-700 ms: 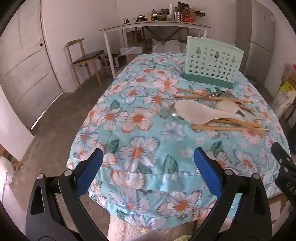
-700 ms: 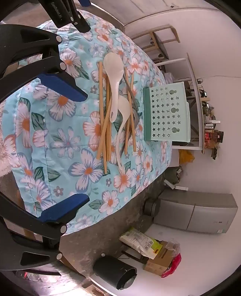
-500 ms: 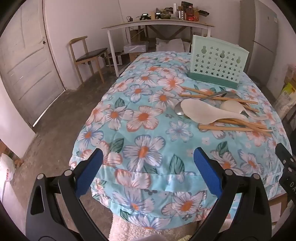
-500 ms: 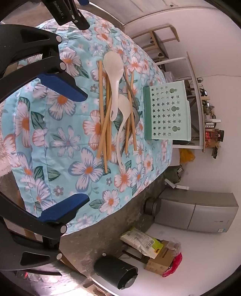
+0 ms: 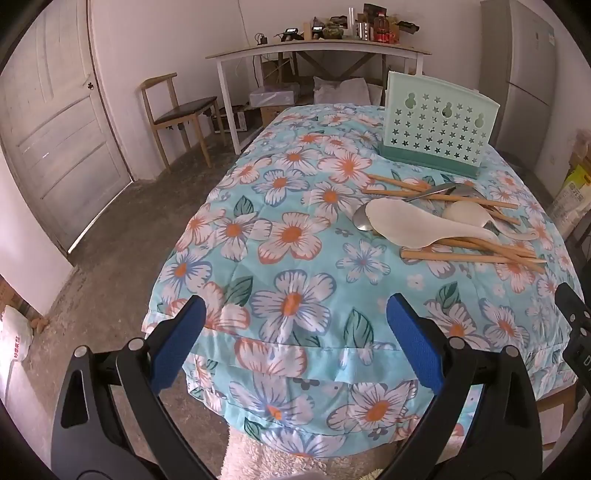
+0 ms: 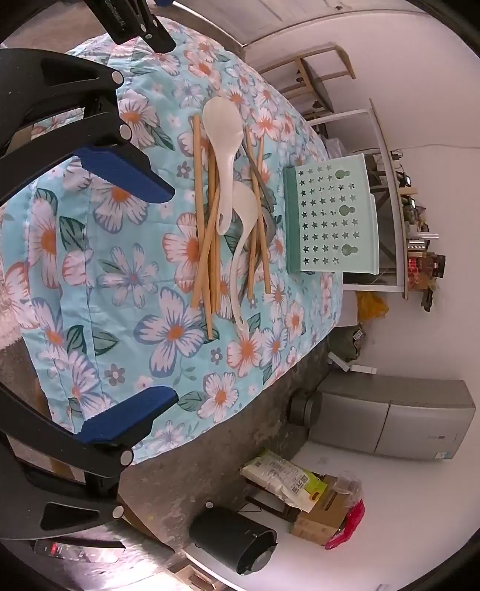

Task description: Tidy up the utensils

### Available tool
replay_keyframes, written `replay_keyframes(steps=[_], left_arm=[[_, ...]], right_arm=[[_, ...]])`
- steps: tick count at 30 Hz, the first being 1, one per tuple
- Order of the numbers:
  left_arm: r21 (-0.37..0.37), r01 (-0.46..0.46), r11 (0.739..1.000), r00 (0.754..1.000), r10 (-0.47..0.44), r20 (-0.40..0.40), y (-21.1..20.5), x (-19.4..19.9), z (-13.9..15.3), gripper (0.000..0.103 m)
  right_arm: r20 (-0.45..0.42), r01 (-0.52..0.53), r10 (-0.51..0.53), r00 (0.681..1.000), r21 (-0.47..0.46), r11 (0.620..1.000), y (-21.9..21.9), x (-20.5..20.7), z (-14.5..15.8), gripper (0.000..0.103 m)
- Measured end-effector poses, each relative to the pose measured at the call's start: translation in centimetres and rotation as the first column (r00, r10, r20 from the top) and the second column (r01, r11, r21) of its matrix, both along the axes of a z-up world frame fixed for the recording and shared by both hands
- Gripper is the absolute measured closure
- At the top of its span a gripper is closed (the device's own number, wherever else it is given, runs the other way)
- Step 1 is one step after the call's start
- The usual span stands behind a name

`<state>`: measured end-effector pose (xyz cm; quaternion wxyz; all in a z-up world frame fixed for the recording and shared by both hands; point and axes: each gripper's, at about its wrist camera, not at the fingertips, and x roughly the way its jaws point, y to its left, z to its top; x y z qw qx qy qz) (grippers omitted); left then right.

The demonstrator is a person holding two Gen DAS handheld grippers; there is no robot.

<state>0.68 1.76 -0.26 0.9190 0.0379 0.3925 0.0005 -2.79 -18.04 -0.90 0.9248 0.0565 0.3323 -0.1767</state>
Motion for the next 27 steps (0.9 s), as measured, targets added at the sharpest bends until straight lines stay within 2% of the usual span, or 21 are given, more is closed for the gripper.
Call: replay_keyframes(steps=[27], left_arm=[[-0.001, -0.006, 1.0, 1.0, 0.006, 0.0, -0.23, -0.18, 0.1, 0.008]], right_arm=[[-0.001, -0.001, 0.001, 1.0, -0.001, 1.0, -0.03, 0.02, 0.04, 0.006]])
